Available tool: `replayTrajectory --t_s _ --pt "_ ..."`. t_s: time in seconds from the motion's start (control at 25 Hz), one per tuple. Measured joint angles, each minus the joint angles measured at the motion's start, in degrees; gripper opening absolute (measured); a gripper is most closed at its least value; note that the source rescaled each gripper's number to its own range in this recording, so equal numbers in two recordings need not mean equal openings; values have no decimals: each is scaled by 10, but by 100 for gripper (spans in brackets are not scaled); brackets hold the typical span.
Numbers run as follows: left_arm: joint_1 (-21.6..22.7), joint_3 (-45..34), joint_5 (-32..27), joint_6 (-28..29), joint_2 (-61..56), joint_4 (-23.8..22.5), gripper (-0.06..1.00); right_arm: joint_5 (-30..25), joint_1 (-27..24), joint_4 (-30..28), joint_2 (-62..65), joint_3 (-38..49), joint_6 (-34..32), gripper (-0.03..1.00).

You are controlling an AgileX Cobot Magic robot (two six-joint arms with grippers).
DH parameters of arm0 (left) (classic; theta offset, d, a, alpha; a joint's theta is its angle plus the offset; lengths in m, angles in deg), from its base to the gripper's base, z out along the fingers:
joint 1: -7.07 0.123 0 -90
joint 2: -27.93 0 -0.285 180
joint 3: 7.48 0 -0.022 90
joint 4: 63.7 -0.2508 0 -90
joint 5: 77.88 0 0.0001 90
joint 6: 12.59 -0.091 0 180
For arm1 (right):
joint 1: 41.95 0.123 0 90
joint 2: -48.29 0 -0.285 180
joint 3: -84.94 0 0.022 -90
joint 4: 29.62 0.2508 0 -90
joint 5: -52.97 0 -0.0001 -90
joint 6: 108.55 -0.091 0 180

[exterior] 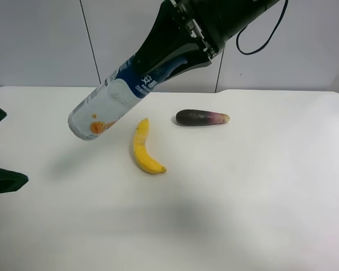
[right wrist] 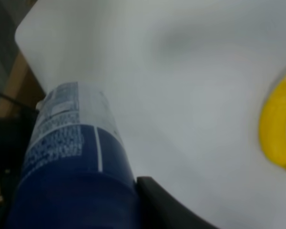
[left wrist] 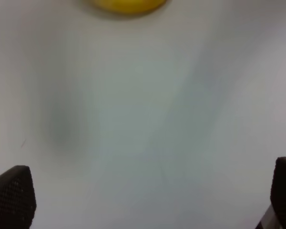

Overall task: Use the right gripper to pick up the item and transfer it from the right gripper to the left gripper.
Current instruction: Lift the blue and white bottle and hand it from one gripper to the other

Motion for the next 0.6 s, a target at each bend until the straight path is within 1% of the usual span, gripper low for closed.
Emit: replayTrajectory --t_s 0.32,0.48,0.6 --pt "-52 62 18 8 89 -1 100 19 43 2 0 0 -13 0" --pt "-78 64 28 9 124 -4 100 25 55 2 0 0 -14 0" --pt "-84 64 39 9 144 -4 100 26 57 2 0 0 -17 0"
